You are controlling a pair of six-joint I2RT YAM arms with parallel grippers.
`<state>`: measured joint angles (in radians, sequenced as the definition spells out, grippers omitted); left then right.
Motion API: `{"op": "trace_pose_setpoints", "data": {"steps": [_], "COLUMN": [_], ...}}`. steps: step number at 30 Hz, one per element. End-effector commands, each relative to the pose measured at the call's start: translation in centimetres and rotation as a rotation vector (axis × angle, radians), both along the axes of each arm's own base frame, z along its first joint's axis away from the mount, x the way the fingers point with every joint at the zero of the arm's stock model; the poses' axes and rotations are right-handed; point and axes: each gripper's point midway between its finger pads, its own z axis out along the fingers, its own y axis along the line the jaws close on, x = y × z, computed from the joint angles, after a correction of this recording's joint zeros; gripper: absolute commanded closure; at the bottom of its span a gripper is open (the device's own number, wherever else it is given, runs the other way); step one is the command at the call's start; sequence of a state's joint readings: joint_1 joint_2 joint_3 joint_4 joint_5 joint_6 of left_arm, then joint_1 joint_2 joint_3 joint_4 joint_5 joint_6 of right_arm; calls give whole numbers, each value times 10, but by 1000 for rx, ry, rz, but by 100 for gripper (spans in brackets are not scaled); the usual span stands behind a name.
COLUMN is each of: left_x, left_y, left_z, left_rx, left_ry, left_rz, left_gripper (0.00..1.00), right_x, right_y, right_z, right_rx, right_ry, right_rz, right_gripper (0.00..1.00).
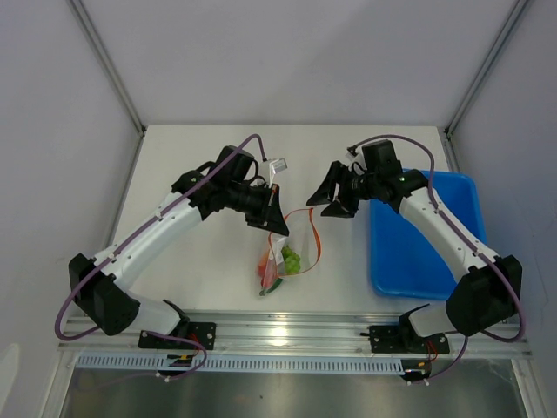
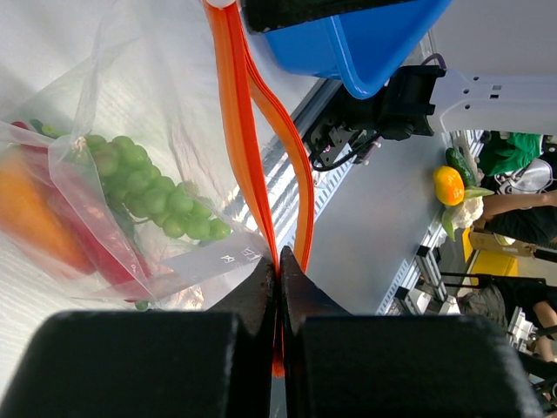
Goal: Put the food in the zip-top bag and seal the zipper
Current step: Zip the zipper food storage bag at the center of the board.
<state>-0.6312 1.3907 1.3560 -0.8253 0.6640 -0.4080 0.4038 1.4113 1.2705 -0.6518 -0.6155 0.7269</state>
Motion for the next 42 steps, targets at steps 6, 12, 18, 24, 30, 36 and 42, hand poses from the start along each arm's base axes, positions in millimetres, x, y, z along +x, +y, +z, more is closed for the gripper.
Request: {"op": "trace_pose_setpoints", "data": {"steps": [6, 12, 18, 24, 30, 36, 42], "left_x": [2, 5, 4, 0, -1, 8, 23], "left_y": [-5, -7, -7, -2, 10, 16, 5], "left_z": [18, 19, 20, 13, 14, 51, 74], "left_rx": [-56, -60, -60, -39, -3, -30, -11], "left_ry": [-52, -53, -54, -62, -146, -362, -542], "left_rz": [-31, -30, -34, -33, -15, 31, 77], "left_gripper": [100, 99, 99, 100, 99, 62, 6], "right_x": [1, 3, 0, 6, 10, 6, -3], "right_y": [13, 23, 30, 35, 25, 19, 20], "right_z": [7, 10, 4, 12, 40, 76, 75], "right_rx": [35, 53, 43, 49, -16, -117, -162], "right_ry": [87, 127, 156, 140, 61, 8, 53], "right_rz": [-36, -46, -34, -51, -106, -211, -255], "right_gripper": [42, 52, 57, 85, 100, 100, 100]}}
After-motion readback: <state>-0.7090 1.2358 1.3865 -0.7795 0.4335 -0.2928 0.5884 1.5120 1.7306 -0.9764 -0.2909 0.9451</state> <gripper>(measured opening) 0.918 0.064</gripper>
